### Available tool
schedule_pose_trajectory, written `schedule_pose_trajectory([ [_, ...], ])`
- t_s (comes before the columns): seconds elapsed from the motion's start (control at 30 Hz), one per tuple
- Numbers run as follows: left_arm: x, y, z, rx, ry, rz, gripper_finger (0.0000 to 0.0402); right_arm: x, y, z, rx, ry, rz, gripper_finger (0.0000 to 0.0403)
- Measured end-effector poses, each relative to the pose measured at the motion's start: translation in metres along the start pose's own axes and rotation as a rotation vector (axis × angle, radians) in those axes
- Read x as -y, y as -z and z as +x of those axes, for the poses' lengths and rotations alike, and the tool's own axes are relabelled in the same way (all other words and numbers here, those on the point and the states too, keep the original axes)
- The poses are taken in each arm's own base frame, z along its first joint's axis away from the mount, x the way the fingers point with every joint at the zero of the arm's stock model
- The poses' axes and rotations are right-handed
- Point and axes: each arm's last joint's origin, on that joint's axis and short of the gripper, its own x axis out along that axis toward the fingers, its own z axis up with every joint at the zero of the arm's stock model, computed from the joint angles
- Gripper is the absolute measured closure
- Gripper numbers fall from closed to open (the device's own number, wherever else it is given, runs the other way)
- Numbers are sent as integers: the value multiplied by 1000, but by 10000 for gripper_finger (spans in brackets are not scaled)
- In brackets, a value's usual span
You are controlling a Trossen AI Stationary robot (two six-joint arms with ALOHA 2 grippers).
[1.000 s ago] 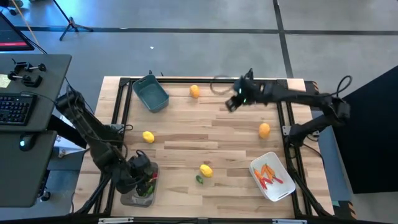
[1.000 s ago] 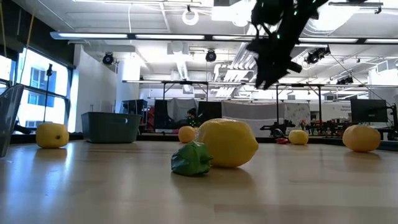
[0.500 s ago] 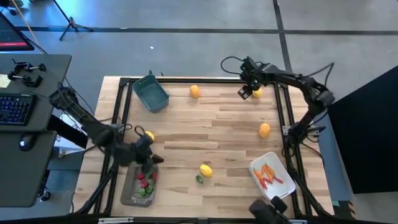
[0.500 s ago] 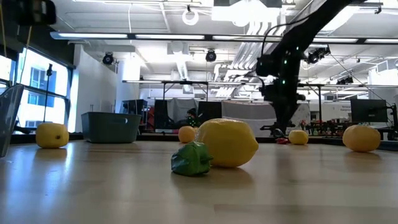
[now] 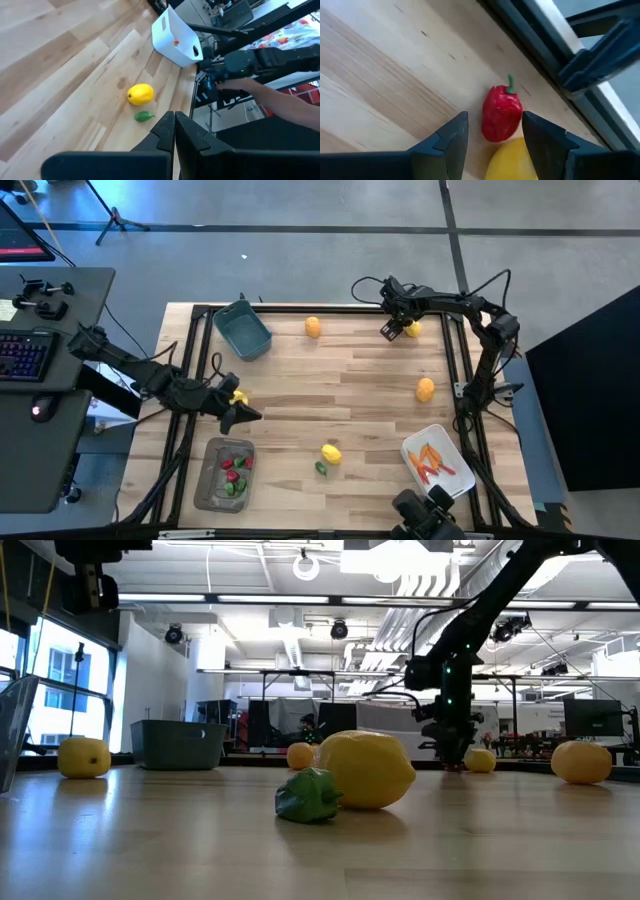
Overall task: Sort produce into baskets
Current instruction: Put the red chili pepper into the black bin
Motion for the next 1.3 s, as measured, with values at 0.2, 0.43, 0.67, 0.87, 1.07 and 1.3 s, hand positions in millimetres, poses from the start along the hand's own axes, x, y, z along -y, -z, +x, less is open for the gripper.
schedule_pose_trajectory([
  [0.2,-4,-8,-4,39,-12,8,401,-3,-1,7,-1,-44,16,271],
  [0.43,-13,-23,-2,125,-66,-15,401,-5,-16,-11,57,-171,58,386],
  [0.67,-22,-50,-3,302,-94,-23,401,-41,-36,-82,345,-559,-28,384],
  [0.87,-32,-69,-1,396,-177,103,377,-106,-28,-152,597,-734,-244,388],
  [1.07,-27,-86,11,428,-122,274,320,-176,-5,-195,755,-783,-412,389],
  [1.3,-17,-98,38,336,-125,530,279,-222,13,-226,935,-805,-438,389],
])
